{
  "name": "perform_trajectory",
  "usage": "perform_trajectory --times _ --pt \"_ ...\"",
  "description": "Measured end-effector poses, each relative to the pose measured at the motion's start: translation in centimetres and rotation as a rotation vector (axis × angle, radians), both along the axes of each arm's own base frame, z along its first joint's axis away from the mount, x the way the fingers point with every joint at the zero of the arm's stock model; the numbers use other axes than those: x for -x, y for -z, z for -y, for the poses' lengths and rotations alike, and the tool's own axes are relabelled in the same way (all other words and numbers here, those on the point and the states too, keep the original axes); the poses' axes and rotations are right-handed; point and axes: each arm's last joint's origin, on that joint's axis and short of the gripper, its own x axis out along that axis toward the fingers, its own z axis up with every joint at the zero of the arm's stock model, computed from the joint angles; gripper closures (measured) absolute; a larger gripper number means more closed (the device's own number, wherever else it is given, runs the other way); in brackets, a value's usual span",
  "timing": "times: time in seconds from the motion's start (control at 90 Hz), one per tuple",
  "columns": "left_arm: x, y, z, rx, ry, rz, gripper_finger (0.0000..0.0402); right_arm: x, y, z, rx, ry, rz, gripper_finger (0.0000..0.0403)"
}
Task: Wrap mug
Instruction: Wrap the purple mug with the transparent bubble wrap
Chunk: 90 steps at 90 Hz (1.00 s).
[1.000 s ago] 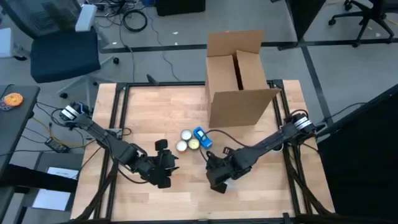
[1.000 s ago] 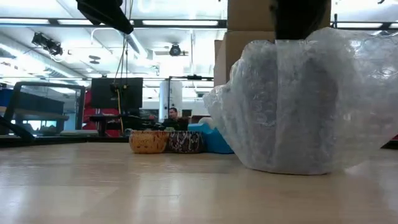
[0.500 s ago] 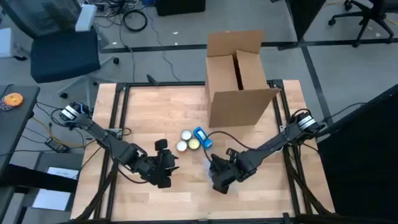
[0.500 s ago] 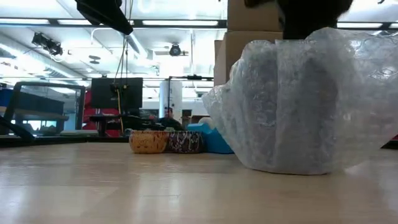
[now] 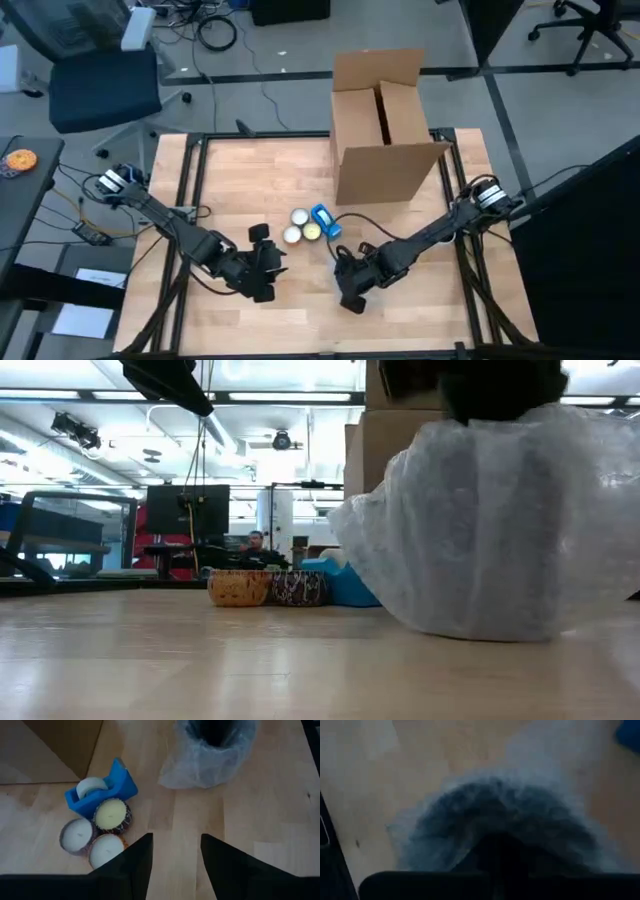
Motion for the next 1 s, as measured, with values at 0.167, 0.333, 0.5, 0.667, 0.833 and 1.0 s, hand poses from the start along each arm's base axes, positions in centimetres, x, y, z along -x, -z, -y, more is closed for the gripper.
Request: perform_trajectory --times 0.167,0.333,0.5,0.667,0.833,1.0 --pt "0.0 0.0 0.0 0.001 -0.002 -0.001 0.0249 0.3 -3.4 -0.7 0.029 -0.030 -0.032 0.0402" --pt "0.0 0.0 0.0 0.001 -0.003 -0.002 0.0249 1.0 -4.0 -1.5 0.036 -0.057 -0.049 0.0403" --pt "0.0 0.0 0.0 0.001 -0.002 -0.002 0.0249 2.0 -2.1 -1.8 0.060 -0.087 -0.112 0.0403" --pt "0.0 0.0 0.0 0.000 -0.003 -0.002 0.0249 2.4 0.2 -1.5 0.087 -0.133 -0.119 0.0403" --pt "0.0 0.0 0.0 -0.002 -0.006 0.000 0.0249 2.0 0.7 -1.3 0.115 -0.194 -0.075 0.0403" --pt "0.0 0.0 -0.1 -0.004 -0.010 0.005 0.0249 1.2 0.7 -0.7 0.144 -0.226 -0.041 0.0403"
